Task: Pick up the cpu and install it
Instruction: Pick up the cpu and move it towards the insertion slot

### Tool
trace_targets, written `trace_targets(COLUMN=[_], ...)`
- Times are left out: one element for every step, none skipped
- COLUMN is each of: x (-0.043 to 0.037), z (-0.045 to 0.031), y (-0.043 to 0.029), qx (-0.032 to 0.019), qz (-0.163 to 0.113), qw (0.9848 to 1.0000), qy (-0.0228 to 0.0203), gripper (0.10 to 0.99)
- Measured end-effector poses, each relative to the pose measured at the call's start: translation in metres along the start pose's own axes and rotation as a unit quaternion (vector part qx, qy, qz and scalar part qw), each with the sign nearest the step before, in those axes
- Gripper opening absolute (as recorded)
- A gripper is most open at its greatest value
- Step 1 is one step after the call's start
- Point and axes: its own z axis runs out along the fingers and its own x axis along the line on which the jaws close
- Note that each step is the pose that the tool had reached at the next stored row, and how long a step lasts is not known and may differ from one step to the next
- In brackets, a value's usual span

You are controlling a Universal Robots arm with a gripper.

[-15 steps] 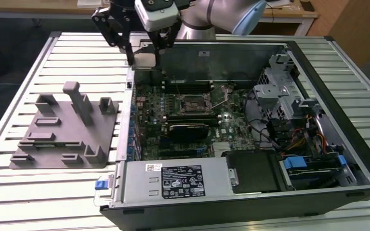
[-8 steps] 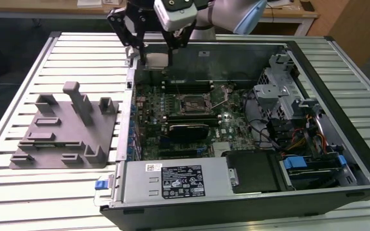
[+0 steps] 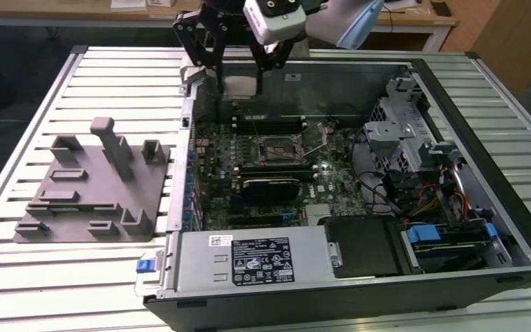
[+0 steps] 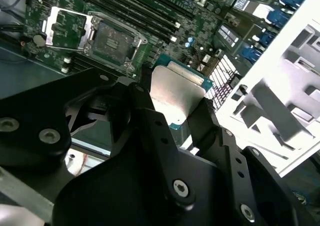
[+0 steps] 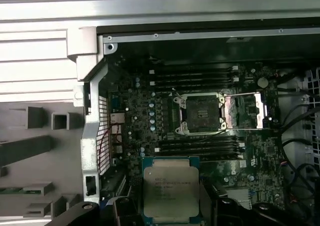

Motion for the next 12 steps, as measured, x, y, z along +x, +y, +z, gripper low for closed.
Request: trace_targets(x=[-0.0023, -0.0047, -0.0071, -0.0094, -0.0118, -0.0142, -0.0165, -0.0191, -0.0215, -0.0239, -0.0264, -0.0288], z=[0.0001, 0.0001, 0.0002, 0.0003, 0.0003, 0.0003, 0.0004, 0.0004, 0.0005, 0.0006, 0.0006, 0.0007], y=[0.0002, 0.0004, 0.0006, 0.0008, 0.001, 0.0011, 0.0013, 0.0015, 0.0017, 0.0019, 0.0021, 0.0023], qx=[0.0, 0.0, 0.0, 0.0, 0.0, 0.0, 0.0, 0.0, 0.0, 0.0, 0.0, 0.0], qz=[0.0, 0.0, 0.0, 0.0, 0.0, 0.0, 0.0, 0.0, 0.0, 0.0, 0.0, 0.0], qw=[1.0, 1.0, 1.0, 1.0, 1.0, 1.0, 1.0, 1.0, 1.0, 1.0, 1.0, 1.0], qy=[0.0, 0.0, 0.0, 0.0, 0.0, 0.0, 0.0, 0.0, 0.0, 0.0, 0.0, 0.0], gripper=[0.541, 0.541, 0.541, 0.541, 0.541, 0.541, 0.541, 0.541, 0.541, 0.541, 0.541, 0.541])
